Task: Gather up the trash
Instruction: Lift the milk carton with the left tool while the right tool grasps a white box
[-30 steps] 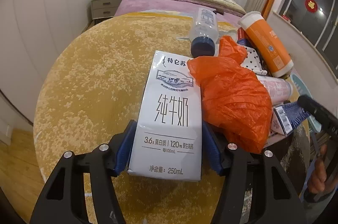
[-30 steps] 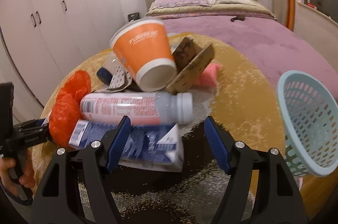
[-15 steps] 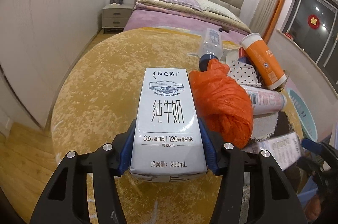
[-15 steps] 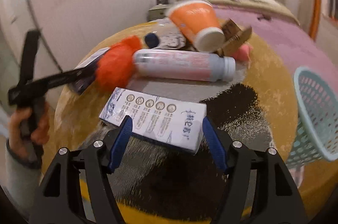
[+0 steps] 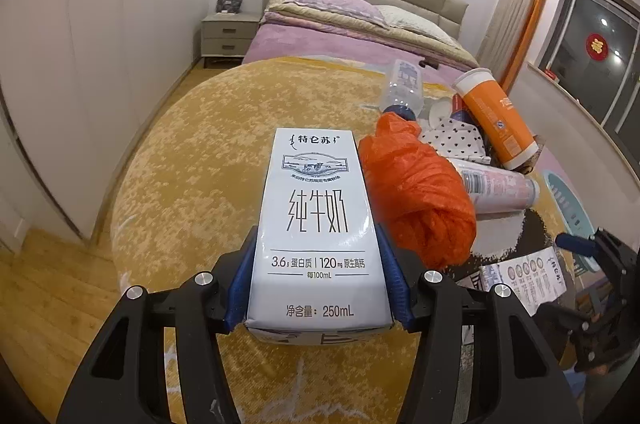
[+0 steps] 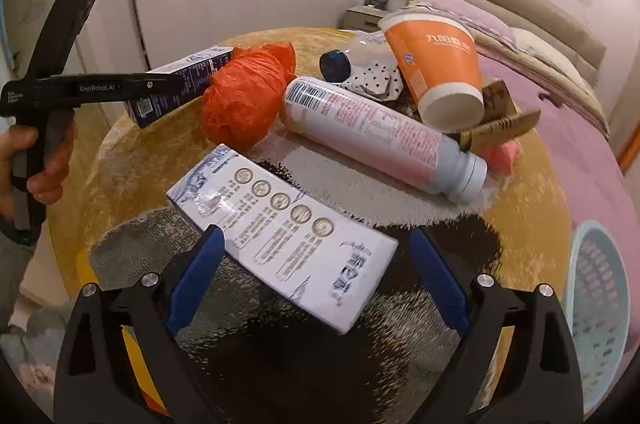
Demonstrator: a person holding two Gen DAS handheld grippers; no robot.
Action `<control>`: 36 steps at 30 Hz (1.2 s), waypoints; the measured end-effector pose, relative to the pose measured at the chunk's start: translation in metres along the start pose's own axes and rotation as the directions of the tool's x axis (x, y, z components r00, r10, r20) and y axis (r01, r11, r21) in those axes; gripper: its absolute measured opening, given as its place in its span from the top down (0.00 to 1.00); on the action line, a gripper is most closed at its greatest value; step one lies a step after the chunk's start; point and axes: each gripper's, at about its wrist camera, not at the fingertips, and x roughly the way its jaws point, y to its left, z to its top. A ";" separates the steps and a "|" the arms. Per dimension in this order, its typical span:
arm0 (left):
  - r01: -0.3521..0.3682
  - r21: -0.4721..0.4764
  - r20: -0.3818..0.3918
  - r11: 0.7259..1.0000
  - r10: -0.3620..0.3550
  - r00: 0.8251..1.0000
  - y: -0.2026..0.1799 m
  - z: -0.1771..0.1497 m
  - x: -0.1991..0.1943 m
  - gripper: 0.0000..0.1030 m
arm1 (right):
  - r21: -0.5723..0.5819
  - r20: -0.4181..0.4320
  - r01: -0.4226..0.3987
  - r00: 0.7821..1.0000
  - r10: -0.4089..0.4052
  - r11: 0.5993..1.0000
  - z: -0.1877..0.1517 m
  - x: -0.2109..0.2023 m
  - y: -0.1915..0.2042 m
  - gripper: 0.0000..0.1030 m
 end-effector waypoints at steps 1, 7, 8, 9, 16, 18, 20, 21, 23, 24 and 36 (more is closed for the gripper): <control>-0.002 -0.003 -0.001 1.000 0.002 1.000 0.000 0.000 0.000 0.48 | -0.026 -0.011 -0.015 1.000 0.015 1.000 0.000 0.002 0.000 0.12; -0.002 0.003 0.000 1.000 0.002 1.000 -0.003 0.000 0.001 0.48 | -0.100 -0.042 -0.031 0.999 0.027 0.994 0.003 0.010 -0.002 0.11; 0.000 0.001 -0.001 1.000 0.000 1.000 -0.004 0.000 0.003 0.48 | -0.097 -0.054 -0.037 0.998 0.032 0.995 0.004 0.017 -0.003 0.11; 0.001 -0.001 -0.005 1.000 -0.001 1.000 -0.005 0.000 0.004 0.48 | -0.092 -0.066 -0.043 0.997 0.037 0.995 0.005 0.024 -0.003 0.11; -0.012 -0.002 0.003 1.000 0.012 1.000 -0.005 -0.002 -0.001 0.48 | 0.001 -0.040 -0.082 0.996 0.082 0.997 0.004 0.031 -0.002 0.28; -0.015 -0.011 0.016 1.000 0.015 1.000 -0.003 -0.001 -0.005 0.48 | 0.043 -0.021 -0.087 0.996 0.088 0.995 -0.002 0.023 -0.002 0.40; -0.011 -0.023 0.028 1.000 0.011 1.000 0.000 -0.001 -0.009 0.48 | 0.068 -0.021 -0.061 0.998 0.062 0.996 -0.010 0.017 0.000 0.46; -0.007 -0.029 0.038 1.000 0.008 0.999 0.001 -0.001 -0.013 0.48 | 0.071 -0.011 -0.046 0.999 0.047 0.996 -0.014 0.011 0.003 0.46; -0.009 -0.034 0.052 0.999 0.010 0.999 0.001 -0.001 -0.017 0.48 | 0.092 0.020 -0.046 0.999 0.044 0.995 -0.024 -0.001 0.006 0.47; -0.011 -0.034 0.057 0.999 0.013 0.998 0.001 -0.002 -0.018 0.48 | 0.109 0.026 -0.035 0.999 0.032 0.993 -0.028 -0.007 0.006 0.48; 0.030 0.002 0.129 1.000 -0.030 0.991 -0.022 -0.005 -0.043 0.48 | 0.296 -0.058 0.150 0.989 -0.139 0.943 -0.067 -0.027 0.000 0.45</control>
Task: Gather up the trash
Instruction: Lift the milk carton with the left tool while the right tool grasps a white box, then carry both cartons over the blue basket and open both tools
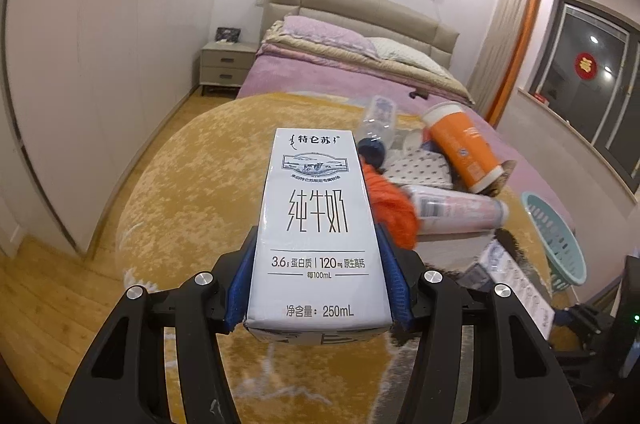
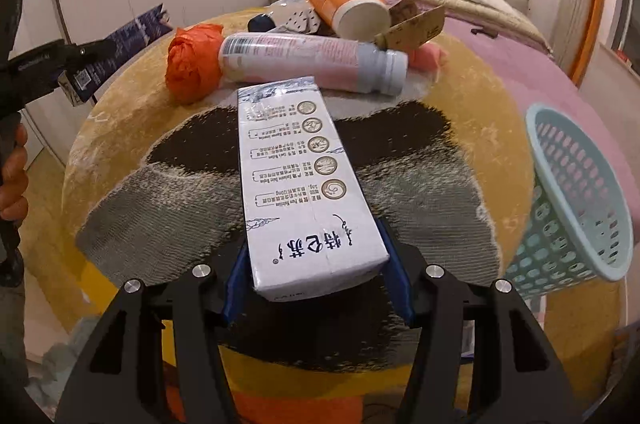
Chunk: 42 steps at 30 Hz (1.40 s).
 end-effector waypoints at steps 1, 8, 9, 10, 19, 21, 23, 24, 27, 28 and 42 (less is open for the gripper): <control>0.007 0.009 0.004 1.000 -0.007 1.000 -0.004 0.000 -0.002 0.48 | 0.011 -0.003 -0.017 1.000 0.017 1.000 0.003 0.004 0.002 0.43; 0.073 0.064 0.007 0.995 -0.074 0.997 -0.040 0.002 -0.003 0.48 | 0.076 0.023 -0.037 0.999 0.036 0.996 0.008 0.004 -0.004 0.46; 0.089 0.080 0.005 0.993 -0.090 0.996 -0.050 0.003 -0.002 0.48 | 0.087 0.037 -0.036 0.999 0.032 0.996 0.008 0.000 -0.008 0.47; 0.099 0.091 0.005 0.991 -0.100 0.995 -0.056 0.003 -0.001 0.48 | 0.099 0.056 -0.027 0.998 0.021 0.995 0.007 -0.006 -0.013 0.48; 0.263 0.230 -0.022 0.937 -0.265 0.964 -0.153 0.015 0.020 0.48 | 0.241 0.192 0.057 0.976 -0.105 0.969 0.012 -0.060 -0.083 0.50; 0.300 0.263 -0.035 0.917 -0.302 0.953 -0.178 0.018 0.029 0.48 | 0.290 0.214 0.106 0.962 -0.172 0.951 0.013 -0.071 -0.107 0.50; 0.343 0.296 -0.054 0.891 -0.343 0.938 -0.208 0.022 0.041 0.48 | 0.344 0.221 0.146 0.948 -0.231 0.928 0.012 -0.081 -0.133 0.50; 0.360 0.304 -0.062 0.882 -0.358 0.932 -0.218 0.023 0.046 0.48 | 0.378 0.219 0.159 0.942 -0.255 0.912 0.011 -0.084 -0.148 0.50; 0.427 0.320 -0.112 0.846 -0.414 0.903 -0.257 0.023 0.068 0.48 | 0.457 0.192 0.218 0.922 -0.335 0.862 0.008 -0.085 -0.184 0.50; 0.450 0.318 -0.134 0.834 -0.431 0.892 -0.270 0.023 0.078 0.48 | 0.478 0.177 0.238 0.917 -0.359 0.845 0.006 -0.083 -0.194 0.50; 0.538 0.280 -0.348 0.795 -0.438 0.829 -0.353 -0.011 0.183 0.40 | 0.650 -0.042 0.334 0.913 -0.407 0.683 -0.014 -0.031 -0.286 0.47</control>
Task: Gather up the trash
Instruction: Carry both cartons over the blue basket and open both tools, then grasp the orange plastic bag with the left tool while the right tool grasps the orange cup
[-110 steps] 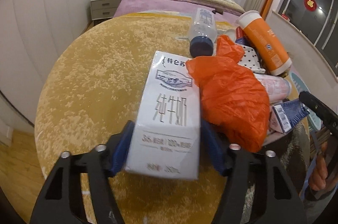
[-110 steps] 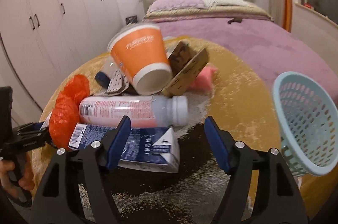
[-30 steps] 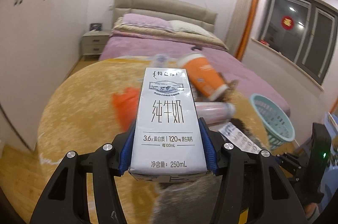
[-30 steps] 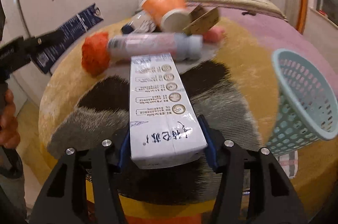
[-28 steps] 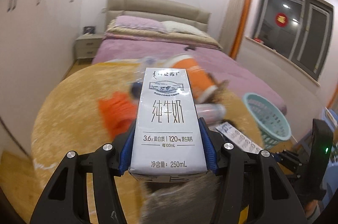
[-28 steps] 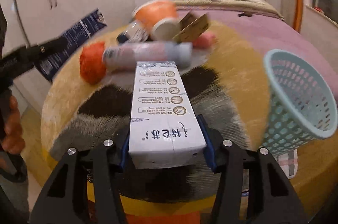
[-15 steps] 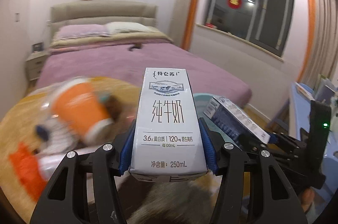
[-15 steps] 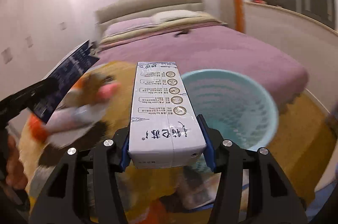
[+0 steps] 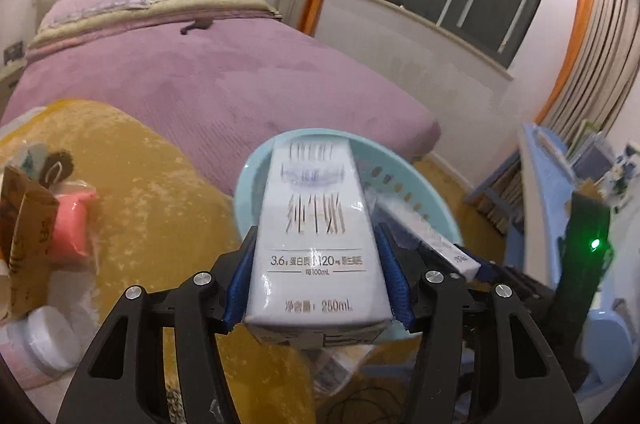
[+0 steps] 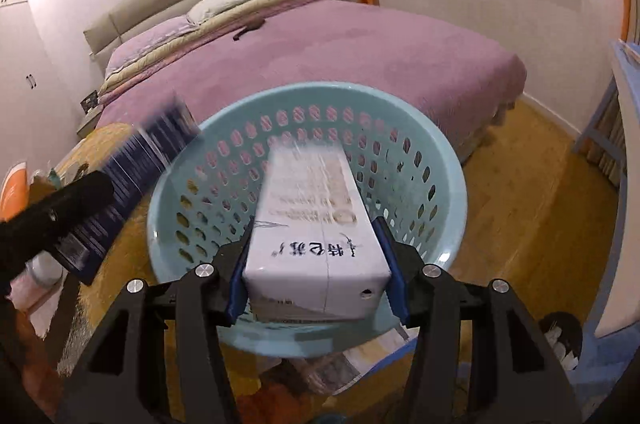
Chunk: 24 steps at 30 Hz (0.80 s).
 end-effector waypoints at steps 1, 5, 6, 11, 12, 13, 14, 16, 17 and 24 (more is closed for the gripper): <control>-0.003 0.003 0.003 1.000 0.003 1.000 -0.002 0.001 0.000 0.35 | 0.000 -0.008 -0.006 1.000 0.006 1.000 0.001 0.002 -0.001 0.46; 0.005 0.006 0.028 1.000 -0.006 1.000 -0.001 -0.005 -0.019 0.32 | -0.002 -0.014 -0.017 1.000 0.017 1.000 -0.002 0.006 -0.004 0.45; 0.006 0.007 0.042 1.000 -0.006 0.999 -0.003 -0.004 -0.022 0.30 | -0.003 -0.009 -0.021 1.000 0.021 1.000 -0.004 0.003 -0.006 0.45; -0.010 0.006 0.103 1.000 0.009 0.995 -0.005 -0.009 -0.052 0.28 | -0.017 0.009 -0.039 0.999 0.039 0.999 -0.008 -0.008 0.002 0.45; -0.019 0.005 0.117 1.000 0.018 0.993 -0.004 -0.010 -0.060 0.28 | -0.024 0.014 -0.047 0.999 0.048 0.999 -0.008 -0.012 0.005 0.45; -0.028 0.004 0.133 1.000 0.027 0.991 -0.003 -0.012 -0.069 0.28 | -0.032 0.020 -0.055 0.998 0.056 0.998 -0.009 -0.015 0.009 0.45; -0.032 0.003 0.145 0.999 0.032 0.989 -0.003 -0.013 -0.076 0.28 | -0.048 0.032 -0.063 0.997 0.065 0.997 -0.011 -0.021 0.016 0.45; -0.054 -0.005 0.177 0.999 0.054 0.983 0.001 -0.018 -0.093 0.28 | -0.078 0.052 -0.069 0.996 0.073 0.995 -0.013 -0.031 0.027 0.45; -0.065 -0.011 0.188 0.998 0.066 0.980 0.003 -0.020 -0.101 0.28 | -0.092 0.061 -0.076 0.995 0.082 0.993 -0.013 -0.035 0.033 0.45; -0.156 -0.121 0.268 0.980 0.183 0.946 0.042 -0.037 -0.166 0.28 | -0.187 0.112 -0.161 0.977 0.184 0.969 -0.022 -0.065 0.081 0.45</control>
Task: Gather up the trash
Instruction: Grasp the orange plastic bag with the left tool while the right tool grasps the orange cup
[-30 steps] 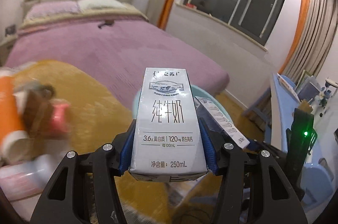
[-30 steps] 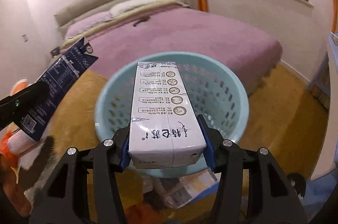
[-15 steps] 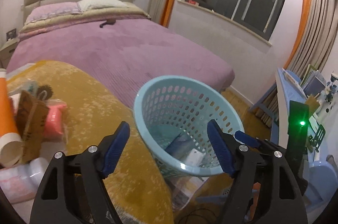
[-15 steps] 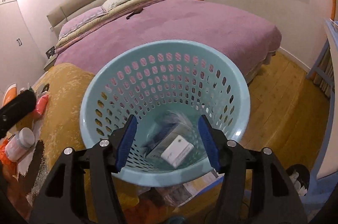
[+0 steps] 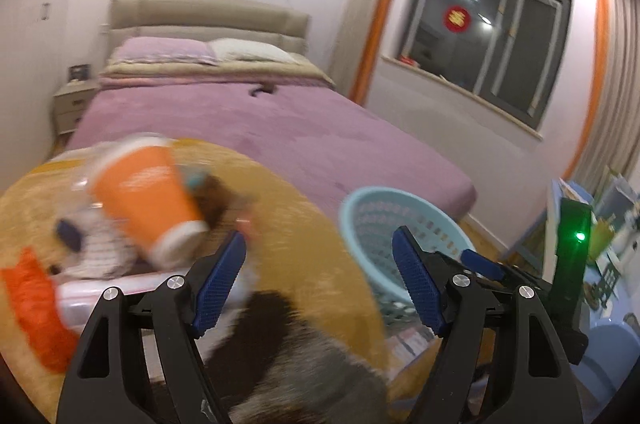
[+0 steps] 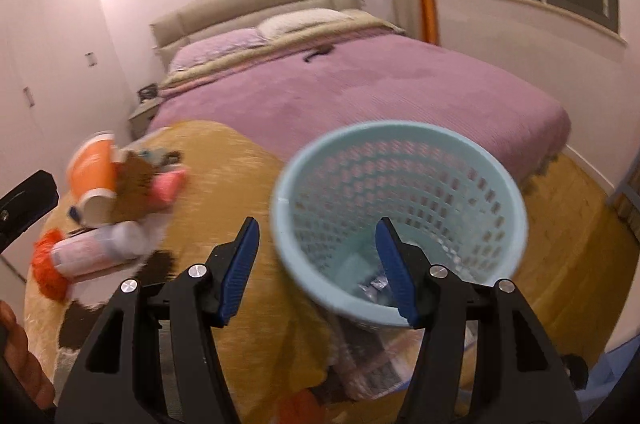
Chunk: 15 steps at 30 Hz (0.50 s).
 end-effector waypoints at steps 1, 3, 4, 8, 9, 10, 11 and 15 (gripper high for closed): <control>-0.020 -0.010 0.007 1.000 0.020 1.000 0.006 -0.001 -0.007 0.28 | -0.015 0.007 -0.011 1.000 0.011 1.000 0.000 -0.002 0.008 0.45; -0.072 -0.039 0.023 0.997 0.073 0.997 0.025 -0.002 -0.023 0.27 | -0.050 0.017 -0.041 0.999 0.042 0.998 0.000 -0.004 0.029 0.45; -0.103 -0.055 0.029 0.993 0.105 0.994 0.036 -0.003 -0.031 0.25 | -0.065 0.019 -0.054 0.998 0.056 0.996 0.000 -0.004 0.038 0.45; -0.223 -0.126 0.025 0.967 0.228 0.973 0.079 -0.009 -0.055 0.23 | -0.121 0.007 -0.109 0.994 0.110 0.987 -0.002 0.000 0.074 0.45; -0.249 -0.151 0.014 0.957 0.254 0.967 0.093 -0.011 -0.060 0.23 | -0.131 -0.002 -0.127 0.992 0.128 0.983 -0.002 0.003 0.084 0.45; -0.271 -0.174 0.003 0.947 0.276 0.961 0.105 -0.012 -0.064 0.23 | -0.136 -0.005 -0.136 0.991 0.137 0.981 -0.004 0.004 0.088 0.45; -0.294 -0.200 -0.009 0.935 0.298 0.954 0.119 -0.015 -0.067 0.23 | -0.147 -0.011 -0.154 0.988 0.154 0.977 -0.003 0.007 0.098 0.45; -0.336 -0.269 -0.060 0.903 0.332 0.941 0.157 -0.025 -0.072 0.23 | -0.182 -0.023 -0.191 0.981 0.190 0.965 0.000 0.016 0.126 0.45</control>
